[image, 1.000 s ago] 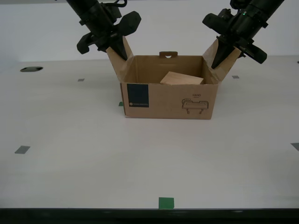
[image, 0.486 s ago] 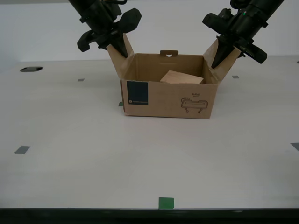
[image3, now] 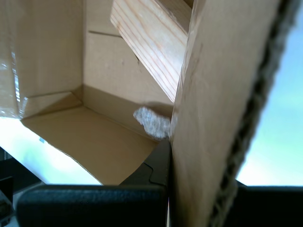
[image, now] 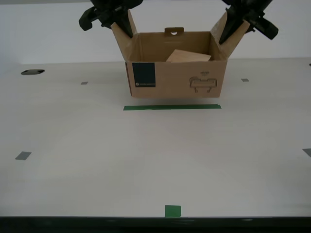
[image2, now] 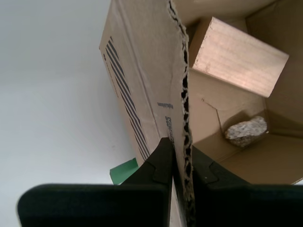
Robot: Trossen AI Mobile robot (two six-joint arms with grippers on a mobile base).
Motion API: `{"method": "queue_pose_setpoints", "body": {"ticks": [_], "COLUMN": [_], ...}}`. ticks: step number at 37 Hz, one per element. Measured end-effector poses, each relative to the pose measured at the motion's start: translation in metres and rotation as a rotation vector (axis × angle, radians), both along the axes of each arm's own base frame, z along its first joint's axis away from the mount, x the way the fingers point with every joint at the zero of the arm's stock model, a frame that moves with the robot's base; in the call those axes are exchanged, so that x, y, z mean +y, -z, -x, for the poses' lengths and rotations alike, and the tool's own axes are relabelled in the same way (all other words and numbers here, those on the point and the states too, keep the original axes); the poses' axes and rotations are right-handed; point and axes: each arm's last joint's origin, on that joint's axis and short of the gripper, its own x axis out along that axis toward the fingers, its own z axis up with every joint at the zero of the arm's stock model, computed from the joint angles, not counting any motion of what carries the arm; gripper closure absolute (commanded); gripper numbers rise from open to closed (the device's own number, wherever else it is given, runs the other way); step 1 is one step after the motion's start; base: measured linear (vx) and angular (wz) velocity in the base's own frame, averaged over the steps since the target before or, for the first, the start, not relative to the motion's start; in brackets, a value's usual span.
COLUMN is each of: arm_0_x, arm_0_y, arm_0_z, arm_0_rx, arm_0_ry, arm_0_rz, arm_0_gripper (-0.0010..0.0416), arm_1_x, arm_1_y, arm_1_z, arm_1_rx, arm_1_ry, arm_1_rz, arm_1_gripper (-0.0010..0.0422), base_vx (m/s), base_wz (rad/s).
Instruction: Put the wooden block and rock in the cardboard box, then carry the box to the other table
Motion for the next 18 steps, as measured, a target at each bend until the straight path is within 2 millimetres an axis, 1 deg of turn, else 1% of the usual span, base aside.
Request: {"method": "queue_pose_setpoints", "body": {"ticks": [4,11,18], "arm_0_x": [0.001,0.001,0.001], "arm_0_y": [-0.023,-0.06,-0.087], "arm_0_z": [-0.004,-0.007,-0.006], "arm_0_rx": [-0.034,-0.098,-0.128], "arm_0_ry": [0.003,0.016,0.025], "arm_0_rz": [-0.007,-0.023,-0.031], "arm_0_gripper": [0.0406,0.0406,0.0406], "arm_1_x": [-0.001,-0.002,-0.001], "arm_1_y": [-0.014,-0.043,-0.068], "arm_1_z": [-0.001,-0.002,0.0], "arm_1_rx": [-0.019,-0.064,-0.085], "arm_1_ry": [0.01,0.021,0.021], "arm_1_rz": [-0.001,0.008,0.014], "arm_1_gripper": [0.0413,0.0413,0.0413], "base_vx": [0.0,0.0,0.0], "base_wz": [0.0,0.0,0.0]}}
